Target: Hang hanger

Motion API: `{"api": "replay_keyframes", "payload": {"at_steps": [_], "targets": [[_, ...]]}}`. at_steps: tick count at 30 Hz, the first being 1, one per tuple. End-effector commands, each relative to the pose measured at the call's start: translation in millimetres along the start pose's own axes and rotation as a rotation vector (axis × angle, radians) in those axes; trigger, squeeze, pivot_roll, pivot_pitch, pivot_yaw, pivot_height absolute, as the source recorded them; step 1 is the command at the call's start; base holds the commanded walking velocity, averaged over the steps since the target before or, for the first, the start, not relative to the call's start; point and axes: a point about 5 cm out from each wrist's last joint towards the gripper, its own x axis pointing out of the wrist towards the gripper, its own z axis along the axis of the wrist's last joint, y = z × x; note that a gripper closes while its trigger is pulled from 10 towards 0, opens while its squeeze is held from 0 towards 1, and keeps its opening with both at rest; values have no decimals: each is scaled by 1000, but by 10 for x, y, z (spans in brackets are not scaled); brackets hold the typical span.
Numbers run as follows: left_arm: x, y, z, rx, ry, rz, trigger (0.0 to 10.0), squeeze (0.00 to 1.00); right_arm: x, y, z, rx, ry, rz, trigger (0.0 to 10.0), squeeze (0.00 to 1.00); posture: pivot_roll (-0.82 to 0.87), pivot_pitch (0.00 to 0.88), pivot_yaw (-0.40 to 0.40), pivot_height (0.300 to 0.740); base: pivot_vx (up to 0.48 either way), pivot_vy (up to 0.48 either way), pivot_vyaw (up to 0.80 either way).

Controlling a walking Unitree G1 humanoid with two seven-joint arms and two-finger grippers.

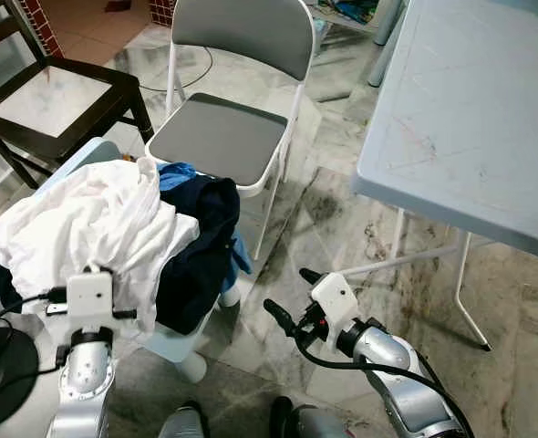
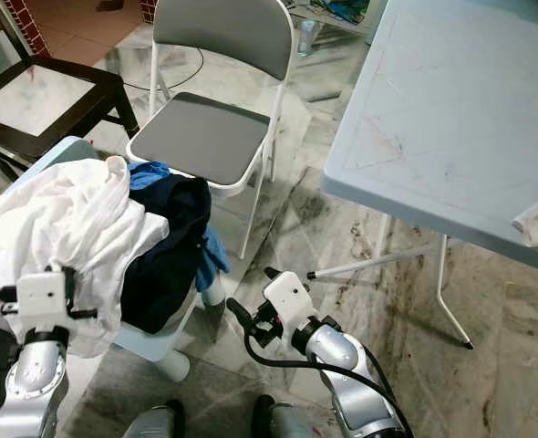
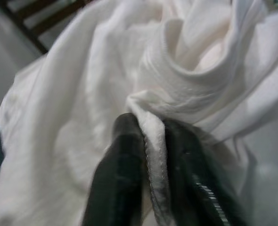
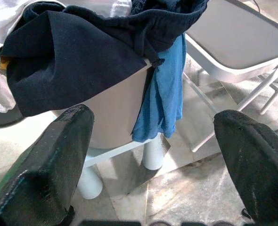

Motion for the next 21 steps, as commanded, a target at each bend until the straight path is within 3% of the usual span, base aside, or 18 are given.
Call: {"api": "replay_keyframes", "payload": {"at_steps": [1, 3, 4, 5, 14, 21], "targets": [[-8, -59, 58, 31, -42, -51, 10000, 0, -19, 17, -57, 1, 19, 8, 10000, 0, 182, 257, -88, 740, 0, 0, 0], [-6, -97, 143, 54, -95, -80, 10000, 0, -18, 17, -55, 2, 18, 5, 10000, 0, 180, 258, -85, 740, 0, 0, 0], [-12, -109, 162, 59, -109, -91, 10000, 580, -19, 17, -55, 2, 18, 4, 10000, 0, 180, 258, -85, 740, 0, 0, 0], [-22, -123, 173, 68, -120, -101, 10000, 1000, -20, 18, -56, 3, 18, 3, 10000, 0, 180, 259, -84, 740, 0, 0, 0], [-139, -288, 185, 179, -204, -223, 10000, 1000, -18, 26, -60, 10, 18, -1, 10000, 0, 182, 262, -82, 740, 0, 0, 0], [-132, -379, 271, 228, -266, -284, 10000, 1000, 1, 24, -54, 7, 17, 3, 10000, 0, 187, 256, -81, 740, 0, 0, 0]]}}
